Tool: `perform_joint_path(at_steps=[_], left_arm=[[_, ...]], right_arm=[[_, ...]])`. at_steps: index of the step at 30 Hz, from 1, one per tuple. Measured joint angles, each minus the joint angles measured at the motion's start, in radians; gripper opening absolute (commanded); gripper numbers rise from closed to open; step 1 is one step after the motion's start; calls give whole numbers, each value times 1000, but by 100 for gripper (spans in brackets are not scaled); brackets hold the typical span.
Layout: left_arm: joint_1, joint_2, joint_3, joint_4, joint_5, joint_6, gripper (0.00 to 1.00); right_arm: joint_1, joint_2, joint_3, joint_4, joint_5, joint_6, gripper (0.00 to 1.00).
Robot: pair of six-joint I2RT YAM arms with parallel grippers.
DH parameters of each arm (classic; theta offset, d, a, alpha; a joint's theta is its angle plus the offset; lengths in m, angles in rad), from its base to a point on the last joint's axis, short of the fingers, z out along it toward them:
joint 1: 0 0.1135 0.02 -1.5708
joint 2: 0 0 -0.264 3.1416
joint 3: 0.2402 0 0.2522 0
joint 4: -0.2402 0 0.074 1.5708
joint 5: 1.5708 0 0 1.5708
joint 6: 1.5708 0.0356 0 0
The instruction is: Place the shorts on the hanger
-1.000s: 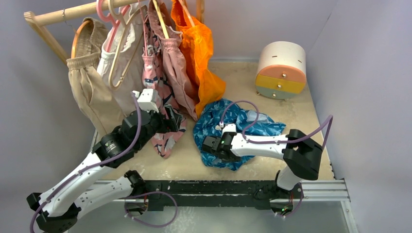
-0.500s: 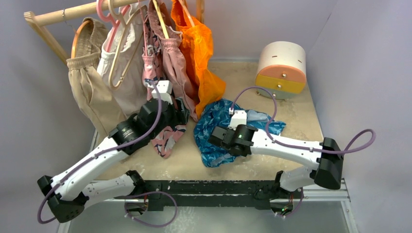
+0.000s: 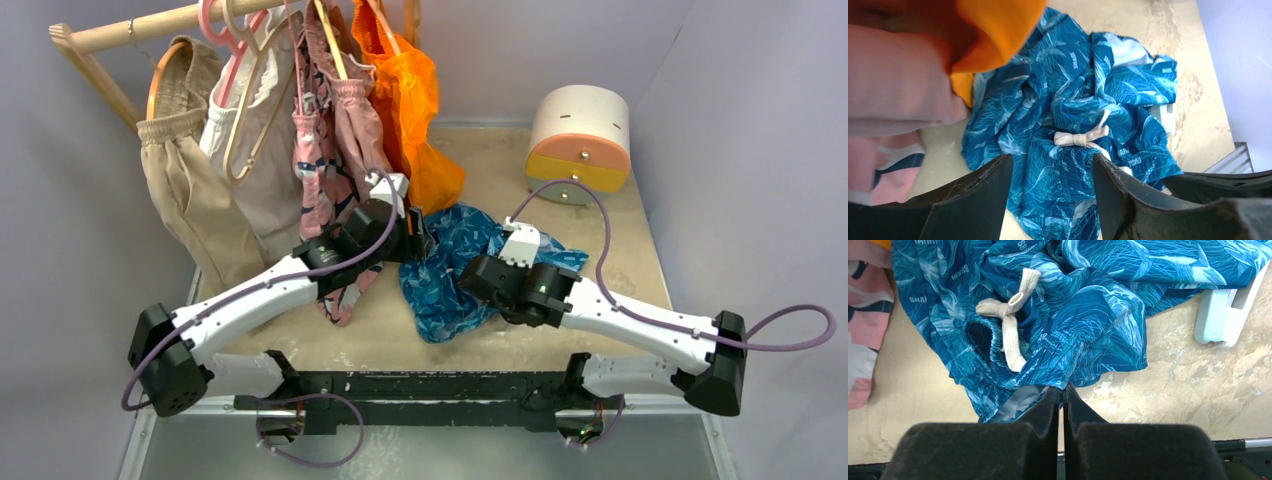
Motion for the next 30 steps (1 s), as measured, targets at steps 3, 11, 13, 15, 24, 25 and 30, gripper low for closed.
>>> perform_joint_path(at_steps=[3, 11, 13, 15, 24, 25, 30], left_arm=[[-13, 53, -33, 67, 42, -17, 55], [-75, 127, -114, 192, 105, -35, 61], [-84, 138, -132, 224, 114, -35, 62], [-90, 153, -144, 255, 119, -35, 63], [-109, 301, -146, 331, 111, -20, 63], [-110, 311, -146, 332, 105, -18, 62], [-127, 353, -146, 341, 64, -2, 46]], right_arm=[[-25, -24, -12, 15, -2, 0, 0], [-121, -69, -69, 106, -34, -39, 0], [-138, -82, -77, 121, -44, -53, 0], [-145, -92, -79, 134, -49, -62, 0], [-149, -97, -79, 162, -60, -85, 0], [-149, -99, -79, 162, -61, -85, 0], [-151, -107, -80, 164, -69, -87, 0]])
